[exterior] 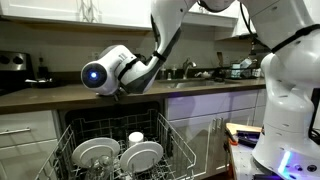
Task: Place the white plate in the dishwasher
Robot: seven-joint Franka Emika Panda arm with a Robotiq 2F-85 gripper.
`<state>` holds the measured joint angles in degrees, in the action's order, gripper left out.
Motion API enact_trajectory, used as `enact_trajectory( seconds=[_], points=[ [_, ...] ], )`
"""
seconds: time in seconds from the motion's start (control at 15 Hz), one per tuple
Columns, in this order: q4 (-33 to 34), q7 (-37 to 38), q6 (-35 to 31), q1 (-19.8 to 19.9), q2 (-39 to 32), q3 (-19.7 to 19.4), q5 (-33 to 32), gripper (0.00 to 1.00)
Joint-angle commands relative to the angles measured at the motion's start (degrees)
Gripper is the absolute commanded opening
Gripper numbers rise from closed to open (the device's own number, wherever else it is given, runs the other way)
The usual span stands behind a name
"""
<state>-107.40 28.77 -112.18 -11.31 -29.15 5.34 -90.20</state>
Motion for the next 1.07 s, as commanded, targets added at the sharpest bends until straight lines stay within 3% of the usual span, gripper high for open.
enact_trajectory(
  seconds=[0.0,0.4,1.0],
  points=[
    [0.1,-0.2,0.4,0.7,-0.1,0.9,-0.1,0.07],
    [0.1,-0.2,0.4,0.7,-0.1,0.9,-0.1,0.07],
    [-0.8,3.3,7.0,-1.6,0.4,1.5,-1.4,0.07]
  ],
)
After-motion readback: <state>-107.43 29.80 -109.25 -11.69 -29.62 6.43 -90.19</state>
